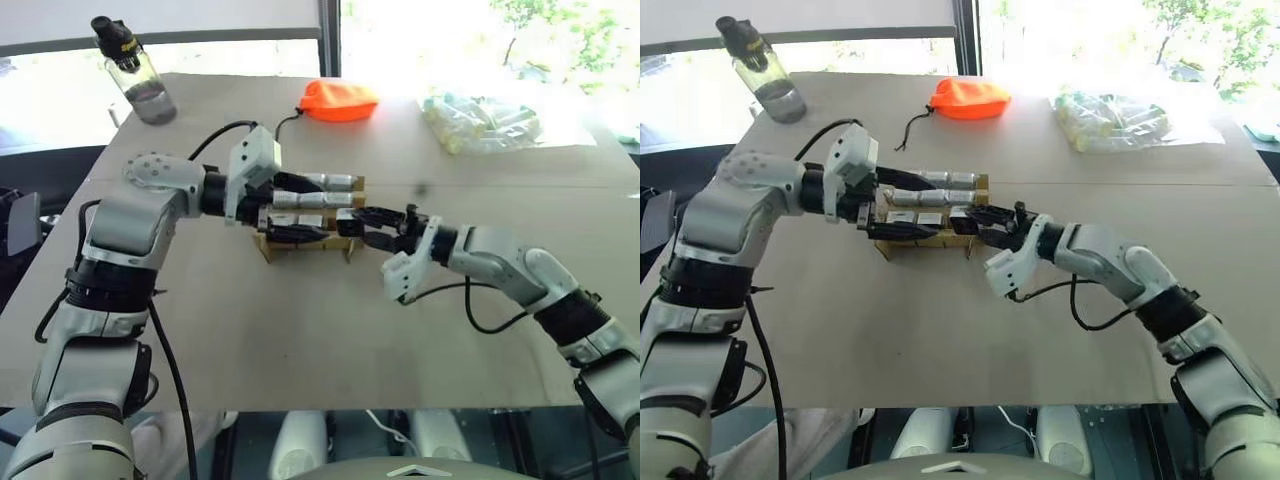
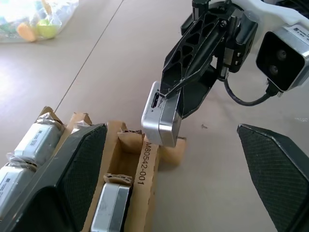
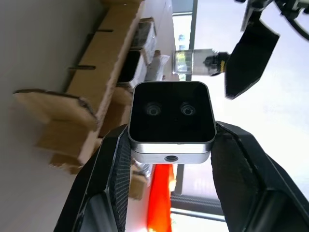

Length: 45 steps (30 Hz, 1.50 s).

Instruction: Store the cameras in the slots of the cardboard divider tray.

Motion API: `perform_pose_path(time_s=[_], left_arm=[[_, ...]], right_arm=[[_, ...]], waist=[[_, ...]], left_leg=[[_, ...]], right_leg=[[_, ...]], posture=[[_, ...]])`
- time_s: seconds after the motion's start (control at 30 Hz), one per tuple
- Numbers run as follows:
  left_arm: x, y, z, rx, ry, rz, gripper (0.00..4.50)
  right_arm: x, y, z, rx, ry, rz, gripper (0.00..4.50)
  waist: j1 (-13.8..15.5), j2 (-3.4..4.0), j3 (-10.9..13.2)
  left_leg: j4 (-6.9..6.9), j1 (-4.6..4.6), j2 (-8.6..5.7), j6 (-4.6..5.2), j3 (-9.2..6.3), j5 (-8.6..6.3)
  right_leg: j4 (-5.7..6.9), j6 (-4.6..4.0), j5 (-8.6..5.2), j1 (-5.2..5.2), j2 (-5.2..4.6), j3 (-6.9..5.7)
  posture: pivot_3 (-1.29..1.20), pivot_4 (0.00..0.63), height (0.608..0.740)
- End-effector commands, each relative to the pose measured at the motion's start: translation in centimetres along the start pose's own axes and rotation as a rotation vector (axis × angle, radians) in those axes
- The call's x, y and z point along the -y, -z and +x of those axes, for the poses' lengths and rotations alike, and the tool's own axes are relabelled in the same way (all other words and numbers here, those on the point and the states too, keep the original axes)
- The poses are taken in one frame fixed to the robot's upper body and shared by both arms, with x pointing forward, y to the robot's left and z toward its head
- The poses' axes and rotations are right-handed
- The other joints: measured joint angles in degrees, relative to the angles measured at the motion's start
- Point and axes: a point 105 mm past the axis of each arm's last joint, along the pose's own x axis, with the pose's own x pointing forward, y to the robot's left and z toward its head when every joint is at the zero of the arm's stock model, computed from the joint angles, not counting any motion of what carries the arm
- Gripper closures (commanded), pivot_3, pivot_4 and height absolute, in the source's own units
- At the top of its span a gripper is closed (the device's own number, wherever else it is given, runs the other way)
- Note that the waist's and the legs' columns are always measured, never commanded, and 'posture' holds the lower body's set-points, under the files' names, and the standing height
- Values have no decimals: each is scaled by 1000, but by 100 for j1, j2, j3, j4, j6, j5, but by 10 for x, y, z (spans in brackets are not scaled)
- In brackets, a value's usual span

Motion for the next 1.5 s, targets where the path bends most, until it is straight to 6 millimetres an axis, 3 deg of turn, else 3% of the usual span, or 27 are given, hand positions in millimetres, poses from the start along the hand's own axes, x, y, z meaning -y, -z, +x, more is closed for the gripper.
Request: perform_pose_path(time_s=[0.03,0.2,0.43,0.53,0.7,0.77,1.17,1.23,1.37,1.5], left_arm=[[-8,-6,-1,-31,28,57,0],[-14,-8,-3,-61,57,82,0],[-9,-5,-4,-96,146,82,0],[-9,-4,-4,-121,163,87,876],[-10,-3,1,-142,180,96,3145],[-11,-4,3,-146,185,100,3846],[-6,6,6,-199,225,97,3845],[-6,5,6,-195,225,89,3845],[-10,3,5,-200,205,96,3845],[-14,1,3,-202,190,105,3845]], right_arm=[[17,-7,12,80,32,-66,2665],[21,-9,22,118,26,-98,2665],[21,-11,33,131,24,-112,2665],[21,-12,34,134,20,-125,2665],[25,-12,34,128,31,-126,2665],[25,-11,33,126,32,-124,2665],[26,-8,32,99,30,-98,2665],[24,-5,32,84,20,-71,1626],[29,-8,32,103,63,-63,41],[26,-5,29,85,76,-24,41]], waist=[[-5,0,0],[-7,0,0],[-18,1,0],[-13,1,0],[-18,1,0],[-17,1,0],[-14,1,1],[-15,1,1],[-16,1,1],[-13,1,1]], left_leg=[[0,0,0,0,2,0],[0,-2,0,-1,5,1],[-1,-11,1,-1,9,1],[0,-11,1,-1,9,1],[0,-11,1,-1,10,1],[0,-11,1,-1,10,1],[-1,-12,2,-1,11,1],[0,-12,2,-1,12,1],[0,-12,2,-1,11,1],[0,-12,2,-1,11,1]], right_leg=[[1,0,0,-1,0,0],[3,0,0,-4,1,1],[7,0,0,-17,1,4],[8,0,0,-17,1,5],[9,0,0,-17,0,7],[9,0,0,-18,1,7],[9,0,0,-19,0,8],[9,0,0,-19,0,8],[9,0,0,-19,1,7],[9,0,0,-19,1,7]], posture=[[0,150,726],[0,150,726],[0,150,726],[0,150,726],[0,150,726],[0,150,726],[0,150,726],[0,150,726],[0,150,726],[0,150,726]])
